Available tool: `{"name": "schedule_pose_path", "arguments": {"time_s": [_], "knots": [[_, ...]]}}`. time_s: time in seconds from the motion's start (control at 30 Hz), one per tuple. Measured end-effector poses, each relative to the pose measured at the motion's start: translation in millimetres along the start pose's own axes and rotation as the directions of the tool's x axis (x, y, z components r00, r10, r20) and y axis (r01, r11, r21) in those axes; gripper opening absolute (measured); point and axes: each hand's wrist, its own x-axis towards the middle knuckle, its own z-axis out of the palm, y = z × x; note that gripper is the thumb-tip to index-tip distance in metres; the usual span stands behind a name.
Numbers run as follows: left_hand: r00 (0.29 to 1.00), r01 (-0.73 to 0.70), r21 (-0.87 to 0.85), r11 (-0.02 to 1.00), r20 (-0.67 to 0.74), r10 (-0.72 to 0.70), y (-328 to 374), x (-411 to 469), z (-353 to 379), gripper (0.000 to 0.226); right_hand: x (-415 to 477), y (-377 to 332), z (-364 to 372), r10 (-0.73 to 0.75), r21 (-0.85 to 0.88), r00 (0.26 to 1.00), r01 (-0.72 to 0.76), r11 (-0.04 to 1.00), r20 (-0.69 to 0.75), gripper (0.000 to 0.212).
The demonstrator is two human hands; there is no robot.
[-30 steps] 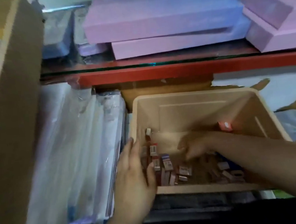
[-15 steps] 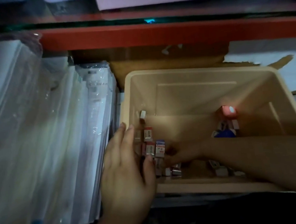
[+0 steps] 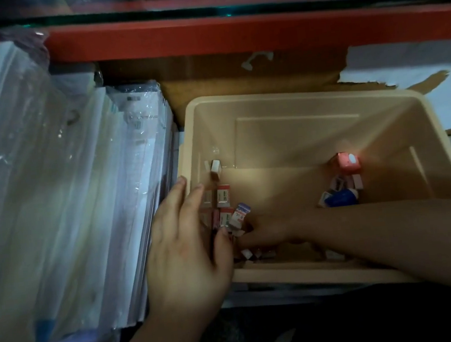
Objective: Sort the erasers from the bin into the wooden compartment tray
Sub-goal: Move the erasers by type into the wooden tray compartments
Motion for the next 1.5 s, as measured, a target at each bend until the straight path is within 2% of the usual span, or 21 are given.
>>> {"name": "schedule_pose_path", "arguments": {"time_s": [0.07, 0.17, 0.23, 0.27, 0.33, 0.4, 0.53, 0.63, 0.73, 0.8, 0.9, 0.97, 1.03, 1.1, 1.2, 1.3, 1.37, 1.43, 1.5], "knots": [[1.0, -0.002, 0.001, 1.0, 0.003, 0.002, 0, 0, 0, 0.052, 1, 2, 1, -0.002, -0.082, 0.996, -0.005, 0.997, -0.092, 0.027], [1.0, -0.001, 0.009, 1.0, -0.001, 0.001, 0, 0, 0, 0.05, 3, 8, 2, -0.058, -0.168, 0.993, 0.041, 0.985, -0.099, 0.026], [1.0, 0.005, 0.008, 1.0, 0.004, -0.005, 0, -1, 0, 0.049, 4, 14, 3, -0.08, -0.206, 0.99, 0.056, 0.977, -0.114, 0.012], [1.0, 0.005, 0.008, 1.0, 0.002, -0.005, 0, -1, 0, 0.049, 3, 16, 2, -0.09, -0.205, 0.989, 0.064, 0.977, -0.116, 0.012], [1.0, 0.0, 0.005, 1.0, -0.002, 0.0, 1, 0, 0, 0.048, 1, 18, -3, -0.066, -0.165, 0.994, 0.051, 0.985, -0.086, 0.024], [1.0, 0.0, 0.005, 1.0, 0.003, 0.0, 1, 0, -1, 0.049, -2, 14, -8, -0.051, -0.125, 0.995, 0.041, 0.991, -0.082, 0.027], [0.999, 0.029, -0.013, 1.0, 0.018, -0.028, 3, 1, -3, 0.054, -23, 0, -29, -0.028, -0.053, 0.985, 0.019, 0.998, -0.171, 0.007], [0.999, 0.036, -0.005, 0.999, 0.017, -0.036, 5, 1, -6, 0.053, -54, -12, -47, -0.068, -0.15, 0.966, 0.031, 0.988, -0.248, 0.012], [0.997, 0.065, 0.058, 0.996, 0.043, -0.067, 11, 0, -14, 0.055, -91, -28, -56, -0.075, 0.021, 0.945, 0.086, 0.996, -0.318, 0.011], [0.997, -0.013, 0.113, 0.994, 0.078, 0.004, 16, -5, -23, 0.054, -119, -41, -54, -0.104, 0.054, 0.911, 0.136, 0.989, -0.399, 0.011], [0.987, -0.15, -0.023, 0.988, 0.052, 0.151, 35, -20, -46, 0.042, -155, -64, -47, -0.149, 0.09, 0.83, 0.232, 0.969, -0.537, 0.009], [0.966, -0.259, -0.099, 0.961, -0.01, 0.26, 53, -33, -75, 0.034, -176, -87, -39, -0.185, 0.082, 0.775, 0.292, 0.953, -0.604, 0.012], [0.919, -0.388, -0.132, 0.912, -0.127, 0.373, 64, -42, -107, 0.026, -191, -118, -27, -0.244, 0.054, 0.739, 0.355, 0.933, -0.628, 0.01], [0.866, -0.468, -0.133, 0.874, -0.265, 0.424, 65, -46, -143, 0.018, -204, -158, -11, -0.32, 0.002, 0.685, 0.425, 0.905, -0.654, 0.009], [0.798, -0.467, -0.101, 0.879, -0.475, 0.37, 50, -47, -203, 0.011, -211, -217, 13, -0.476, -0.125, 0.595, 0.533, 0.837, -0.647, 0.016], [0.735, -0.364, -0.035, 0.931, -0.624, 0.264, 27, -53, -250, 0.014, -210, -272, 37, -0.619, -0.276, 0.544, 0.582, 0.765, -0.567, 0.01], [0.711, -0.274, -0.049, 0.96, -0.683, 0.168, 10, -55, -270, 0.015, -201, -302, 50, -0.677, -0.374, 0.556, 0.568, 0.733, -0.482, 0.013], [0.697, -0.192, -0.089, 0.977, -0.713, 0.072, -11, -52, -281, 0.017, -187, -323, 61, -0.666, -0.499, 0.652, 0.468, 0.73, -0.362, 0.003], [0.679, -0.113, -0.127, 0.986, -0.734, -0.016, -31, -50, -286, 0.017, -172, -334, 69, -0.579, -0.636, 0.774, 0.316, 0.704, -0.256, 0.007]]}}
